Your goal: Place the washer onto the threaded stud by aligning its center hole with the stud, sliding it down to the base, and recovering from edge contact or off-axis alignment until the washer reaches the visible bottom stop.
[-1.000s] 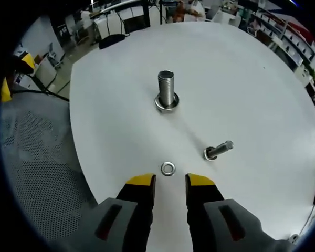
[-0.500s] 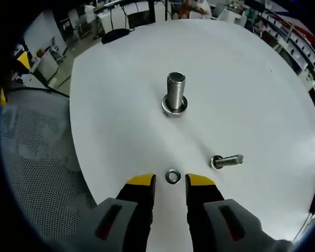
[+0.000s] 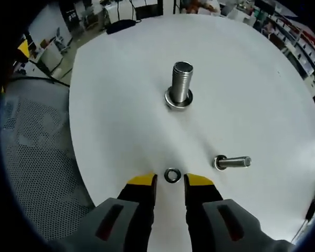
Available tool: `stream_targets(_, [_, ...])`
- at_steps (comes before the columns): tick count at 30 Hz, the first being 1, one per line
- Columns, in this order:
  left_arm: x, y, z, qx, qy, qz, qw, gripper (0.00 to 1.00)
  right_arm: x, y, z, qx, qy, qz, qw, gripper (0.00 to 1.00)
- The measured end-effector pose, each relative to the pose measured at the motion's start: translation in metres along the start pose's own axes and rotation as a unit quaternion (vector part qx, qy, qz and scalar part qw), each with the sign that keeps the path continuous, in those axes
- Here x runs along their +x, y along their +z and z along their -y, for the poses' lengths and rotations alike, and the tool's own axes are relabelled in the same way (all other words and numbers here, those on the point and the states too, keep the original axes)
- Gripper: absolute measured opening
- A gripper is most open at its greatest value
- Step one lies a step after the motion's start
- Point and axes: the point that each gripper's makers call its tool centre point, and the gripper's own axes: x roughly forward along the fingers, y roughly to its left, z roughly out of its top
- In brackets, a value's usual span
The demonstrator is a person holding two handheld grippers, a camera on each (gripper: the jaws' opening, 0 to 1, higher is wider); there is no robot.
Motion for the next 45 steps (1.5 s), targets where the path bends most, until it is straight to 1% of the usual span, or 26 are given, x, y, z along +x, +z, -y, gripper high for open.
stream_targets(1, [0.000,0.000,-0.001,0.000,0.001,0.001,1.0000,0.27,0.000,0.000,-0.001,-0.007,0.005,-0.003,1.0000,0.23])
stream_targets(4, [0.000,0.001,-0.001,-0.002,0.002,0.002,1.0000,0.26,-0.001,-0.002,0.000,-0.062,0.010,-0.013,0.9979,0.20])
stream_targets(6, [0.000,0.000,-0.001,0.004,0.002,-0.002,1.0000,0.26,0.000,-0.001,-0.003,-0.064,0.007,-0.021,0.9977,0.20])
stream_targets(8, [0.000,-0.001,-0.001,0.004,0.002,-0.003,1.0000,0.25,0.001,0.000,-0.004,-0.069,0.005,-0.021,0.9974,0.19])
stream_targets(10, [0.000,-0.001,-0.001,0.002,0.003,-0.003,1.0000,0.25,0.001,0.002,-0.005,-0.088,0.006,-0.020,0.9959,0.17])
stream_targets(11, [0.000,0.000,-0.001,0.003,0.003,-0.002,1.0000,0.25,0.002,0.003,-0.006,-0.108,0.011,-0.023,0.9939,0.16])
stream_targets(12, [0.000,0.001,-0.002,0.004,0.004,-0.001,1.0000,0.25,0.002,0.003,-0.006,-0.113,0.012,-0.025,0.9932,0.14])
stream_targets(15, [0.000,0.000,-0.001,0.002,0.002,-0.002,1.0000,0.25,0.004,0.005,-0.005,-0.141,0.011,-0.047,0.9889,0.10])
stream_targets(18, [0.001,-0.001,-0.001,0.004,0.002,-0.004,1.0000,0.25,0.004,0.006,-0.006,-0.141,0.012,-0.065,0.9877,0.10])
stream_targets(20, [0.001,-0.001,-0.001,0.002,0.002,-0.004,1.0000,0.25,0.003,0.004,-0.009,-0.123,0.032,-0.070,0.9894,0.13])
stream_targets(21, [0.000,-0.001,-0.001,0.002,0.002,-0.003,1.0000,0.25,0.002,0.004,-0.010,-0.123,0.035,-0.068,0.9894,0.15])
stream_targets(22, [0.000,0.000,-0.001,0.002,0.002,-0.003,1.0000,0.25,0.002,0.003,-0.011,-0.143,0.040,-0.065,0.9869,0.15])
stream_targets(24, [0.000,0.000,-0.001,0.002,0.002,-0.002,1.0000,0.25,0.001,0.000,-0.009,-0.190,0.036,-0.058,0.9794,0.15])
stream_targets(25, [0.000,0.000,-0.001,0.003,0.002,-0.002,1.0000,0.25,0.001,0.000,-0.009,-0.196,0.037,-0.055,0.9784,0.16])
stream_targets(28, [0.000,0.001,-0.002,0.001,0.003,0.002,1.0000,0.25,0.000,-0.005,-0.007,-0.175,0.039,-0.065,0.9816,0.17])
stream_targets(33, [0.000,0.001,-0.001,0.003,0.000,0.001,1.0000,0.25,-0.001,-0.008,-0.006,-0.188,0.041,-0.073,0.9786,0.18])
stream_targets(37, [-0.001,0.002,-0.001,0.002,0.000,0.004,1.0000,0.25,-0.001,-0.007,-0.005,-0.182,0.036,-0.077,0.9796,0.16])
stream_targets(38, [-0.001,0.002,-0.001,0.002,0.000,0.004,1.0000,0.24,-0.001,-0.007,-0.005,-0.186,0.033,-0.077,0.9790,0.16])
stream_targets(39, [-0.001,0.002,-0.001,0.001,0.001,0.005,1.0000,0.24,-0.001,-0.008,-0.005,-0.209,0.037,-0.082,0.9737,0.16])
stream_targets(40, [0.000,0.002,-0.001,0.001,0.001,0.005,1.0000,0.24,-0.001,-0.008,-0.006,-0.218,0.038,-0.086,0.9713,0.16])
stream_targets(43, [0.000,0.002,0.000,0.003,-0.001,0.004,1.0000,0.24,0.001,-0.007,-0.005,-0.210,0.036,-0.099,0.9720,0.16])
stream_targets(45, [0.000,0.002,0.000,0.003,-0.001,0.005,1.0000,0.24,0.000,-0.007,-0.005,-0.193,0.030,-0.106,0.9750,0.15])
